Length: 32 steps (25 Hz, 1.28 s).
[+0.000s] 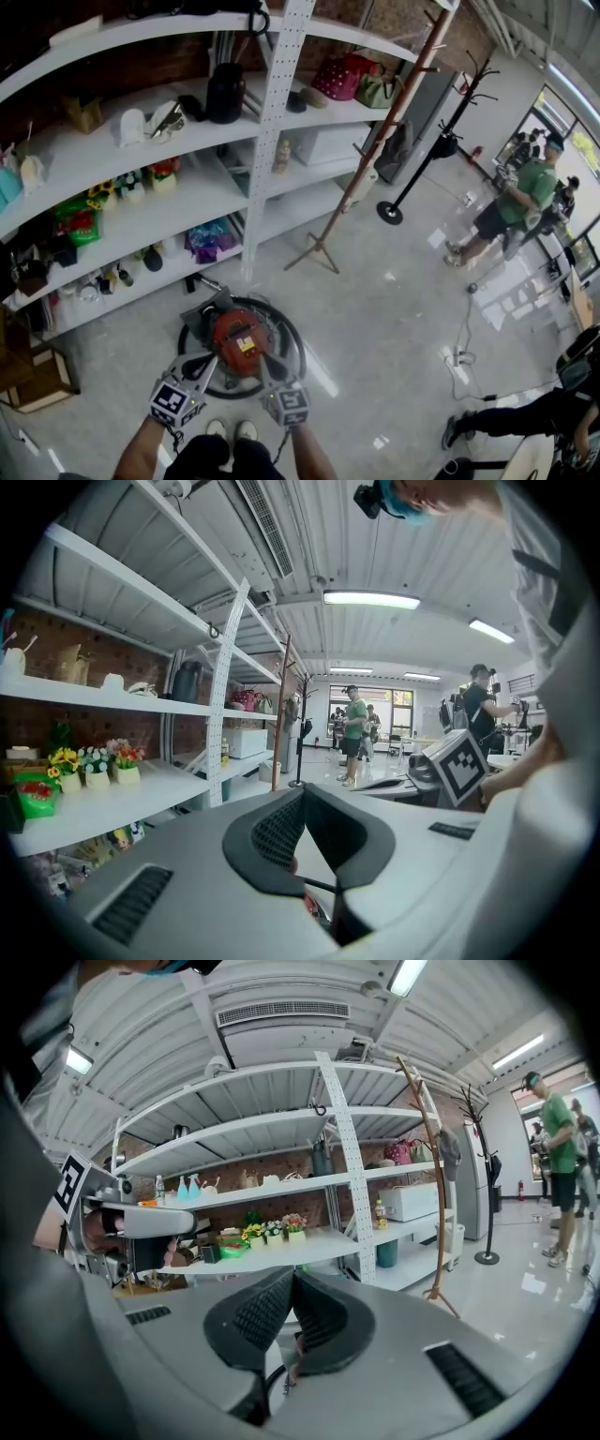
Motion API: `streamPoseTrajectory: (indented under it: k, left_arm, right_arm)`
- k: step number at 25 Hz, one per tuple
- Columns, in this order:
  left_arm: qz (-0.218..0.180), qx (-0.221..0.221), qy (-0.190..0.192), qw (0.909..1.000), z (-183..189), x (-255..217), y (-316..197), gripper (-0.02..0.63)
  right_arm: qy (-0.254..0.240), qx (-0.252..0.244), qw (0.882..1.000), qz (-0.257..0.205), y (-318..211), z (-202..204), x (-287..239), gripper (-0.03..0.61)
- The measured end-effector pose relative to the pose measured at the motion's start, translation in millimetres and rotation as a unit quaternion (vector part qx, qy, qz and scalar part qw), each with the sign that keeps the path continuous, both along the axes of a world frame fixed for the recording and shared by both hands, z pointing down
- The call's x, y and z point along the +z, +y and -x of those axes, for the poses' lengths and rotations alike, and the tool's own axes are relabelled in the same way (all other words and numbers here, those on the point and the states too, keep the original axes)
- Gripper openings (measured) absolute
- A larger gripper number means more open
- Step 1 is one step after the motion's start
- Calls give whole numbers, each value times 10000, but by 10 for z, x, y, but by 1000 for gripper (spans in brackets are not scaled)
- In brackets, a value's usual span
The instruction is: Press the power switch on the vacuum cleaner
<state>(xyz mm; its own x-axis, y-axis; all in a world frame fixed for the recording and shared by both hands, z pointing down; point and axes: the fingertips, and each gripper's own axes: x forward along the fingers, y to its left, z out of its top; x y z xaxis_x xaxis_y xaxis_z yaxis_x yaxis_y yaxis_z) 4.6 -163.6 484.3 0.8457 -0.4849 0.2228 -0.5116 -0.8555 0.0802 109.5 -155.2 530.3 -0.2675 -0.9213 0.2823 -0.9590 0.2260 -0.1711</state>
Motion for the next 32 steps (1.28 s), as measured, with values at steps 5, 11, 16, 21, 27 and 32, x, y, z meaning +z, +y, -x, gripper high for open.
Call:
streamPoseTrajectory:
  k: [5, 11, 16, 21, 27, 32]
  left_arm:
    - [-55, 53, 10, 10000, -42, -209, 42, 9]
    - [-139, 67, 17, 9999, -68, -464, 75, 9]
    - [-198, 0, 10, 9998, -42, -684, 86, 9]
    - [-257, -48, 3, 9997, -54, -826, 124, 9]
    - [-368, -87, 9, 9993, -22, -947, 140, 9]
    - [-440, -135, 46, 9989, 28, -1052, 126, 8]
  right_arm:
    - [23, 27, 9999, -94, 47, -26, -241, 11]
    - [-4, 85, 9999, -131, 109, -73, -483, 11]
    - [-66, 90, 9999, -111, 177, -56, -691, 11]
    - [-15, 80, 9998, -199, 262, -64, -894, 11]
    - [-35, 86, 9996, -249, 338, -40, -1116, 11]
    - [-5, 74, 9993, -360, 348, -20, -1289, 11]
